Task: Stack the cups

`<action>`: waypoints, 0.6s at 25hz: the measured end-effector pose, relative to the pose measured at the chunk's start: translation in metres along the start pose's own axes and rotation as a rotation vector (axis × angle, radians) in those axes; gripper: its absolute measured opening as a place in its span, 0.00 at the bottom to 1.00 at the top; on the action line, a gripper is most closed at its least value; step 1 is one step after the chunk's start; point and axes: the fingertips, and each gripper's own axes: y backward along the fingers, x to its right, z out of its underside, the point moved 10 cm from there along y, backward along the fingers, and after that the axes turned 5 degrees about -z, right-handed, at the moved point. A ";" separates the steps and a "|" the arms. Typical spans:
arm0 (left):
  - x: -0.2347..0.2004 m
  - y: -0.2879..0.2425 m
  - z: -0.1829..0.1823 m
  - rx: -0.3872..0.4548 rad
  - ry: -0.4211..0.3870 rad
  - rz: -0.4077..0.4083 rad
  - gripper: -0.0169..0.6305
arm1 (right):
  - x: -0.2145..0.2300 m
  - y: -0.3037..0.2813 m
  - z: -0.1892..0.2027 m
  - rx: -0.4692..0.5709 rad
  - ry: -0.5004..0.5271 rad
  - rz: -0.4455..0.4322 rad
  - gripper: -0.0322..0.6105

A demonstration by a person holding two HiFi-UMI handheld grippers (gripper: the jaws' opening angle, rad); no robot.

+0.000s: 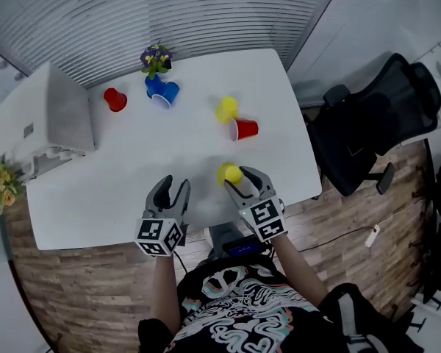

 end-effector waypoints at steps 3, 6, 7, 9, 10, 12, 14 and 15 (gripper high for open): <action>-0.002 -0.004 0.000 -0.004 0.006 -0.003 0.31 | 0.004 -0.007 -0.008 0.008 0.007 -0.012 0.37; -0.006 -0.009 -0.001 -0.004 0.013 -0.015 0.31 | 0.008 -0.018 -0.017 0.009 0.015 -0.031 0.38; -0.007 -0.011 -0.002 -0.004 0.014 -0.021 0.31 | 0.009 -0.022 -0.020 0.007 0.016 -0.041 0.38; -0.010 -0.016 -0.004 -0.002 0.013 -0.029 0.31 | 0.011 -0.030 -0.025 0.001 0.019 -0.062 0.38; -0.011 -0.018 -0.006 -0.001 0.014 -0.031 0.31 | 0.011 -0.034 -0.028 0.000 0.024 -0.068 0.38; -0.015 -0.023 -0.008 0.001 0.018 -0.035 0.31 | 0.010 -0.041 -0.032 -0.004 0.041 -0.069 0.38; -0.016 -0.027 -0.010 0.004 0.022 -0.038 0.31 | 0.011 -0.048 -0.031 -0.021 0.049 -0.077 0.38; -0.017 -0.030 -0.010 0.006 0.024 -0.039 0.31 | 0.011 -0.052 -0.028 -0.038 0.048 -0.089 0.38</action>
